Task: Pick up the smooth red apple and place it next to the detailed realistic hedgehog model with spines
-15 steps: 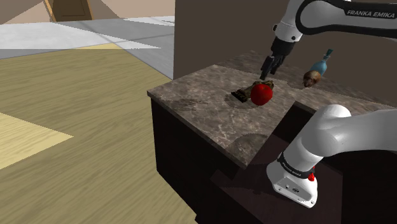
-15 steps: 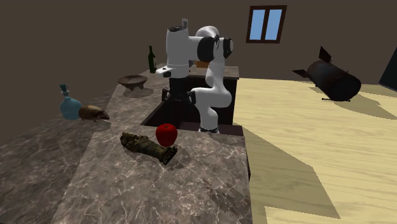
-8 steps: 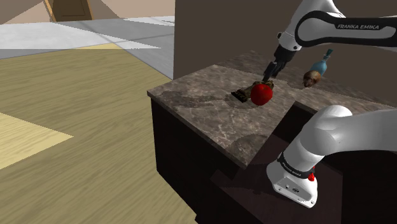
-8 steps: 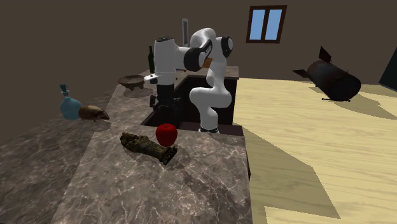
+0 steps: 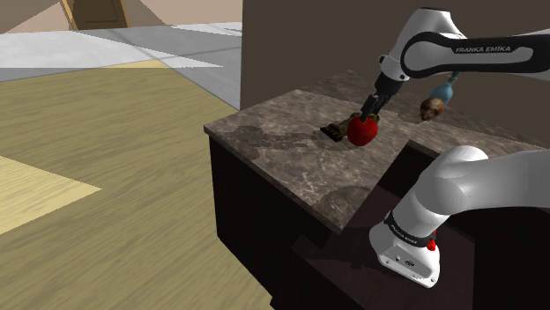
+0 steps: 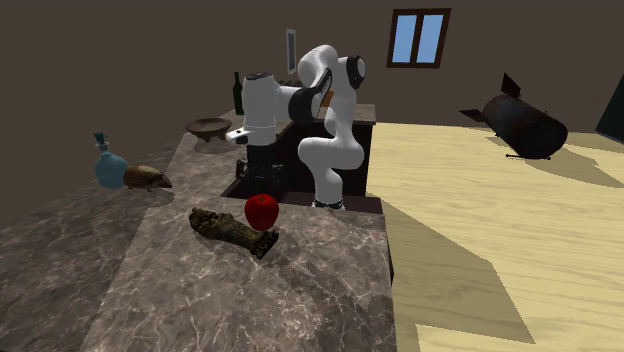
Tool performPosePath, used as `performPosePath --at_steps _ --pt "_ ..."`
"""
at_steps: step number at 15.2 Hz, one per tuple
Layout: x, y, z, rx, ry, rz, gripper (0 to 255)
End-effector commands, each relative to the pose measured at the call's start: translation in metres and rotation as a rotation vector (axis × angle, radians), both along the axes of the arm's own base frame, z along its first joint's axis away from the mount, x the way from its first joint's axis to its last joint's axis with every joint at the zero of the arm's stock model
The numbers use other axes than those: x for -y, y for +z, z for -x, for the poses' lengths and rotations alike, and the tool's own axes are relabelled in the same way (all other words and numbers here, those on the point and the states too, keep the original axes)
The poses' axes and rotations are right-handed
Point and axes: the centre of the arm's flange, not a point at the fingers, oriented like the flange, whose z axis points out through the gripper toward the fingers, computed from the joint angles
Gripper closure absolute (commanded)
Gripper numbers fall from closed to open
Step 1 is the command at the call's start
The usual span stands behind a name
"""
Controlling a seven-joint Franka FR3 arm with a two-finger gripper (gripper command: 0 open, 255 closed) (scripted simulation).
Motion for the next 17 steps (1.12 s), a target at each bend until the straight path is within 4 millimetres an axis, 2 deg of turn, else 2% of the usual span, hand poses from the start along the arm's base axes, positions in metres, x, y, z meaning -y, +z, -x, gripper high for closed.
performPosePath --at_steps 1,5,6,15,17 --pt "0.000 -0.001 0.000 0.000 0.000 0.000 0" --pt "0.000 -0.001 0.000 0.000 0.000 0.000 0" --pt "0.000 -0.001 0.000 0.000 0.000 0.000 255" --pt "0.000 -0.001 0.000 0.000 0.000 0.000 255" --pt "0.000 0.009 0.000 0.000 0.000 0.000 255"
